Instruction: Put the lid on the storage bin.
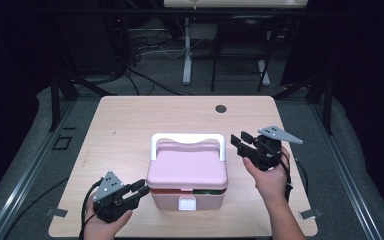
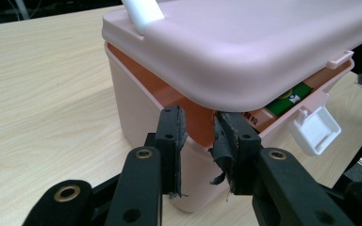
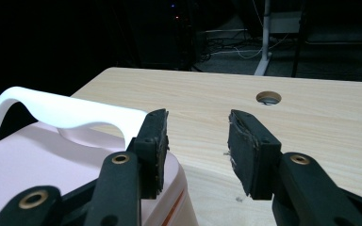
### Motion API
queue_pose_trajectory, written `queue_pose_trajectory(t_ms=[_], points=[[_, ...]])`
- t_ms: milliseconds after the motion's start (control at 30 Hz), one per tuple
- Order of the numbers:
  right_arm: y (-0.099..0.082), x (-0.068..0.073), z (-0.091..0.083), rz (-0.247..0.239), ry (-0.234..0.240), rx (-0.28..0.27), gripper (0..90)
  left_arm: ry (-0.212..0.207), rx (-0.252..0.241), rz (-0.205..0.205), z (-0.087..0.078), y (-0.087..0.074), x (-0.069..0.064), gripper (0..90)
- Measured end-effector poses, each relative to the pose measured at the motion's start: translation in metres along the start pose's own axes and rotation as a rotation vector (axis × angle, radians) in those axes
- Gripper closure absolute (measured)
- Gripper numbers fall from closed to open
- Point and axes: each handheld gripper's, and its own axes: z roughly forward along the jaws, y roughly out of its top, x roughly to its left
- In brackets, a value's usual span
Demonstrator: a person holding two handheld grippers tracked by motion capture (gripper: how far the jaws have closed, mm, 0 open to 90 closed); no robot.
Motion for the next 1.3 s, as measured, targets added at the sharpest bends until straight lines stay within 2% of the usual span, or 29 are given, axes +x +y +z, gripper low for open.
queue_pose_trajectory(t_ms=[200, 633, 1133, 1300], points=[[0.0, 0.0, -0.001, -0.002, 0.0, -0.005, 57.6, -0.004, 0.016, -0.004, 0.001, -0.004, 0.0, 71.1], [0.0, 0.0, 0.0, -0.002, 0.0, -0.003, 57.5, -0.012, 0.014, -0.023, 0.001, -0.009, 0.001, 71.4], [-0.001, 0.0, 0.001, 0.002, 0.002, -0.002, 56.8, -0.007, 0.04, -0.039, 0.001, -0.02, 0.005, 71.5], [-0.001, 0.0, 0.001, 0.003, 0.003, -0.002, 56.5, -0.004, 0.035, -0.04, 0.001, -0.02, 0.006, 71.2]])
